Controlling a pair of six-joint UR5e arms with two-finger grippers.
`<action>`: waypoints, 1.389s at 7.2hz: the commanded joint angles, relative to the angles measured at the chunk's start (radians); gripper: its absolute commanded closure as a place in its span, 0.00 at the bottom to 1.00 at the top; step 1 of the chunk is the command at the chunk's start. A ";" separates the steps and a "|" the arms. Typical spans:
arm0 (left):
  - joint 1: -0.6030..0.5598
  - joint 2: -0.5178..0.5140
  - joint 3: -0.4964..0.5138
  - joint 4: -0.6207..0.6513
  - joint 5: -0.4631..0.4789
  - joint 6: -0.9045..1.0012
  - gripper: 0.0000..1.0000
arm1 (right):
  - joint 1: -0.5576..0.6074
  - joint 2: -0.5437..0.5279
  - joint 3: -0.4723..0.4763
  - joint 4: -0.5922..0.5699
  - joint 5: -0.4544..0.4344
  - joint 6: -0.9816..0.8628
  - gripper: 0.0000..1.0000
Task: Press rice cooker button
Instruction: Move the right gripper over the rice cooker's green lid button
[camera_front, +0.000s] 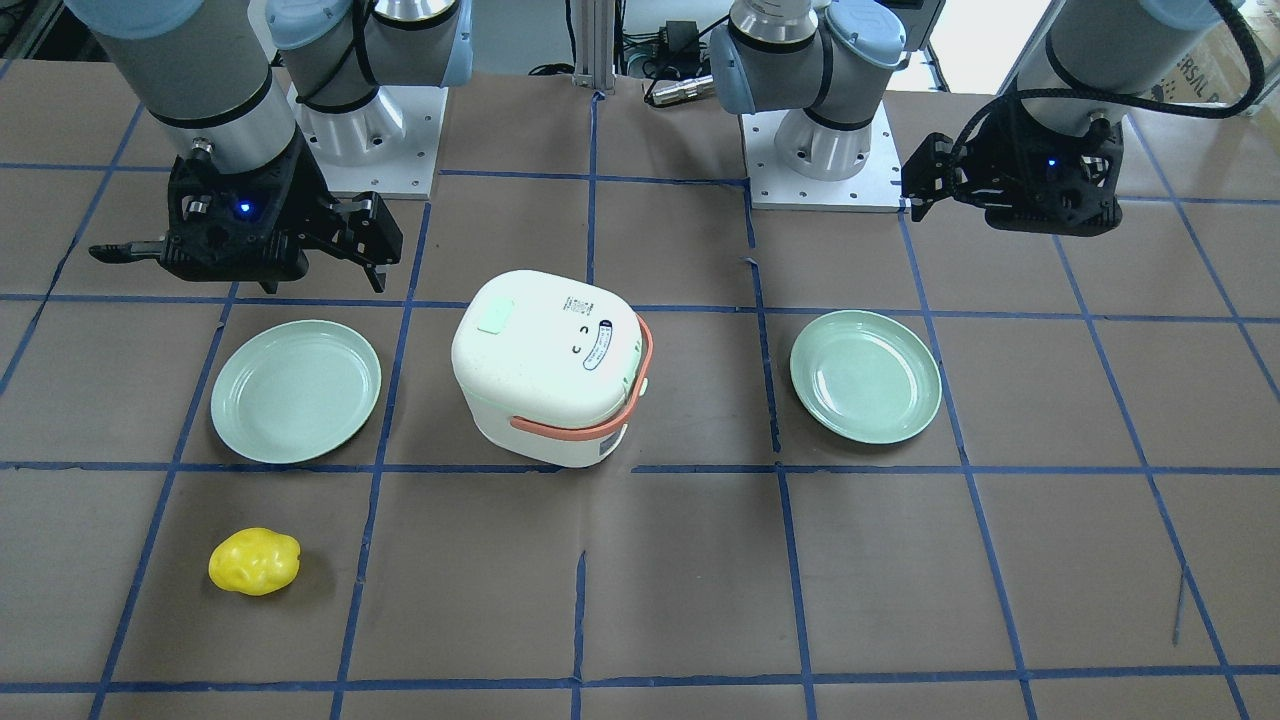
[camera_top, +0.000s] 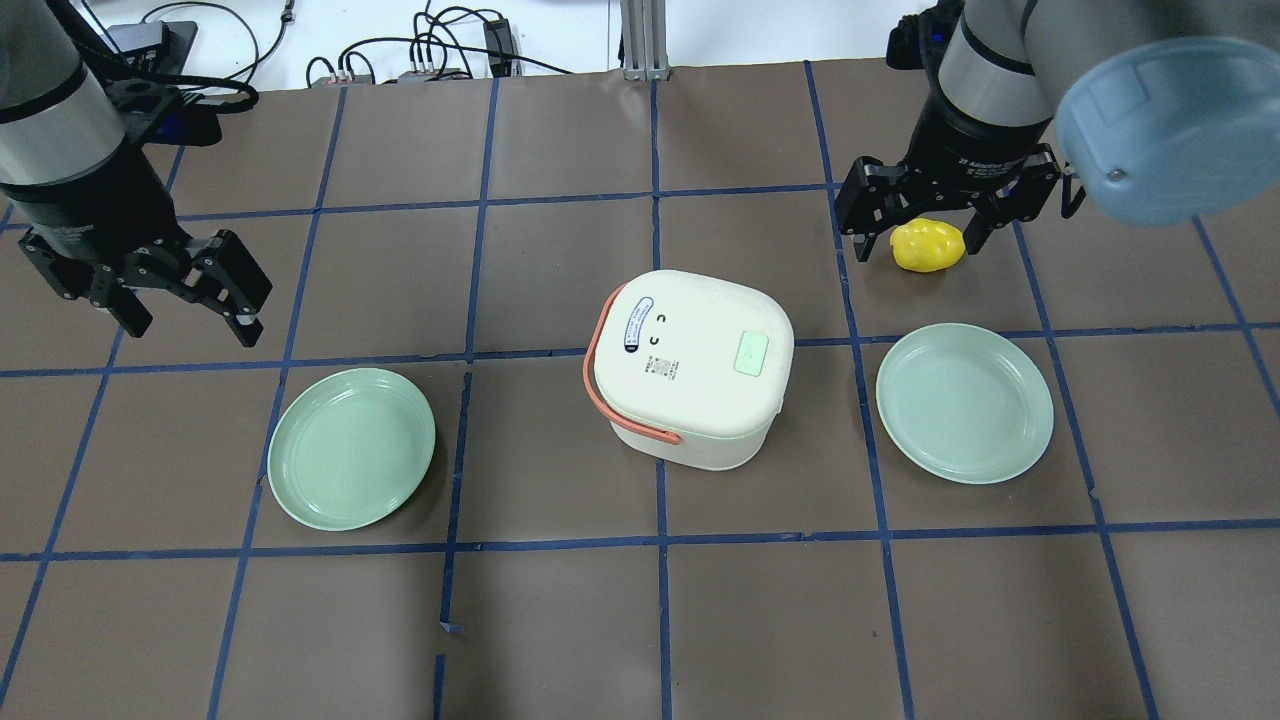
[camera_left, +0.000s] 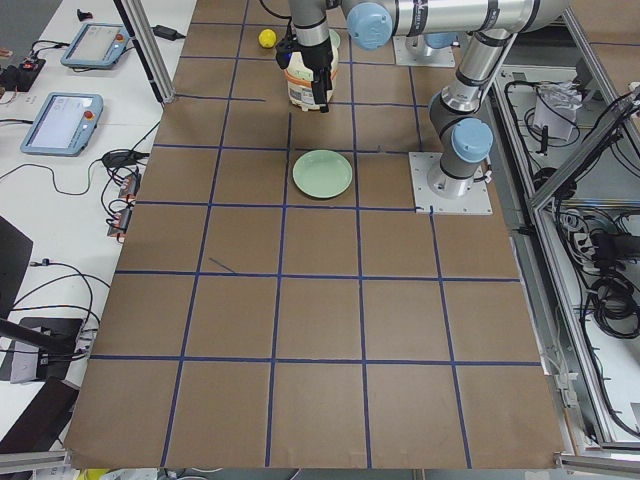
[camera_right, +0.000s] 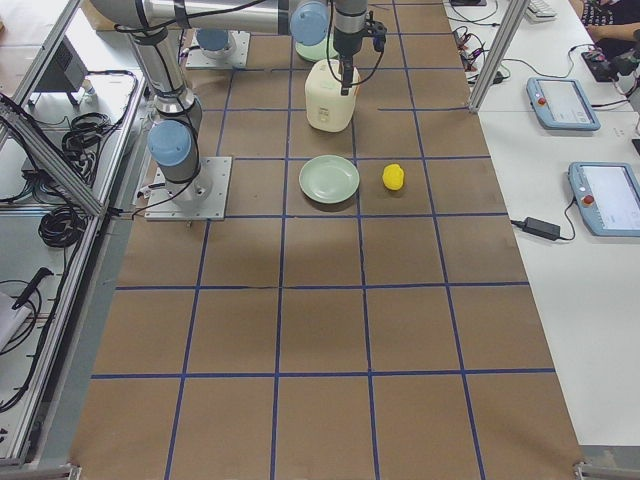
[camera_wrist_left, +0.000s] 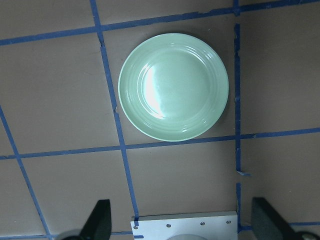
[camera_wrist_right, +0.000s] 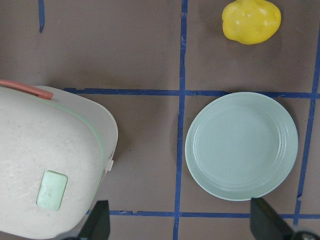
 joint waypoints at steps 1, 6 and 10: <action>0.000 0.000 0.000 0.000 0.000 0.000 0.00 | 0.003 -0.004 0.000 0.000 0.000 0.002 0.00; 0.000 0.000 0.000 0.000 0.000 0.000 0.00 | 0.177 -0.001 0.040 -0.084 0.085 0.305 0.35; 0.000 0.000 0.000 0.000 0.000 0.000 0.00 | 0.181 0.004 0.113 -0.132 0.098 0.302 0.95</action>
